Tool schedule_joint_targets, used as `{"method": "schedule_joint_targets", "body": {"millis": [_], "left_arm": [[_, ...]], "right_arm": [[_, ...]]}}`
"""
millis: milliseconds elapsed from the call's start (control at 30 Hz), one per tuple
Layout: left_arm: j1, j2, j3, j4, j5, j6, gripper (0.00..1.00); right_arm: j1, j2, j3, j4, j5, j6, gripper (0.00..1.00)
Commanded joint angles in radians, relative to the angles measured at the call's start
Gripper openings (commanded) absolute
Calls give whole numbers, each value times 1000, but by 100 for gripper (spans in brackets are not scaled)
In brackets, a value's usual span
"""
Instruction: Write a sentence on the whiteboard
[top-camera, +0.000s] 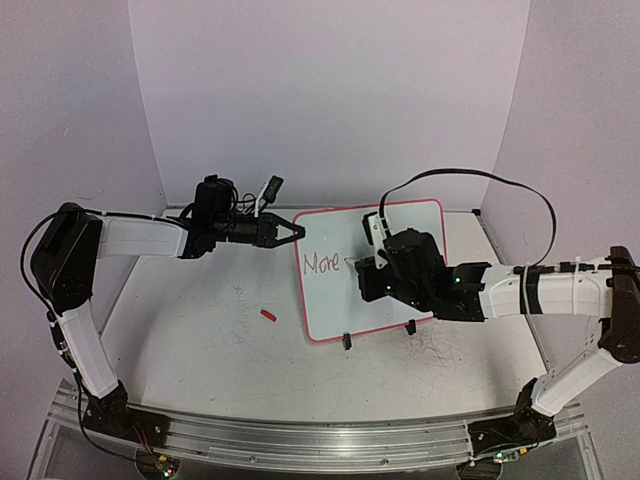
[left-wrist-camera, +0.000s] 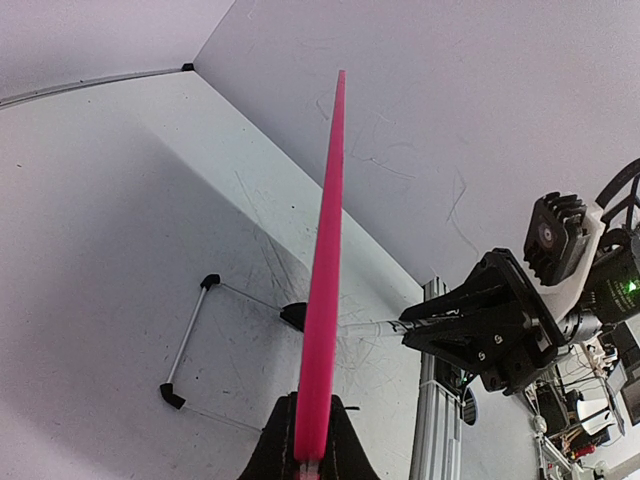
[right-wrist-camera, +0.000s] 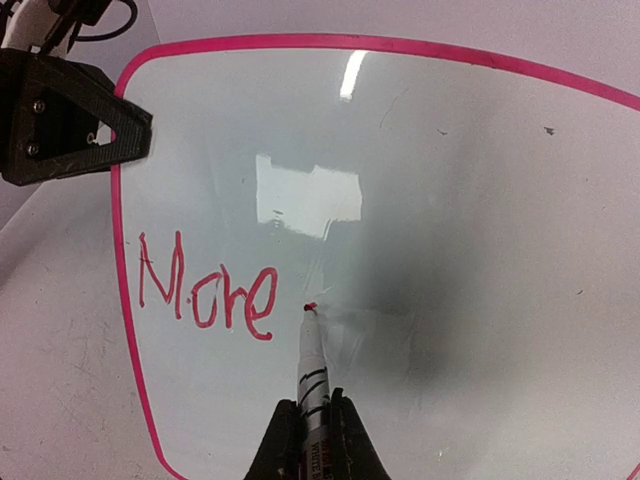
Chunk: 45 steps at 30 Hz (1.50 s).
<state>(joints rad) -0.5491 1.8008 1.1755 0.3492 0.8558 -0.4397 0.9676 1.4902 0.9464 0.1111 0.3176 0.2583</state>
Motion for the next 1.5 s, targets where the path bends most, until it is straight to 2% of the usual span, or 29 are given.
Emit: {"method": "schedule_joint_targets", "body": {"millis": [0,933,1467], "left_arm": [[2,0,-4,2,-12,-24,0],[0,0,-4,2,-5,-27,0],[0,0,-2,2,-4,-28,0]], "right_arm": [[7,-22,-26,-31,17,31,0],[7,-4,17,23,117,26,0],[3,-28,-20,10,100,40,0]]}}
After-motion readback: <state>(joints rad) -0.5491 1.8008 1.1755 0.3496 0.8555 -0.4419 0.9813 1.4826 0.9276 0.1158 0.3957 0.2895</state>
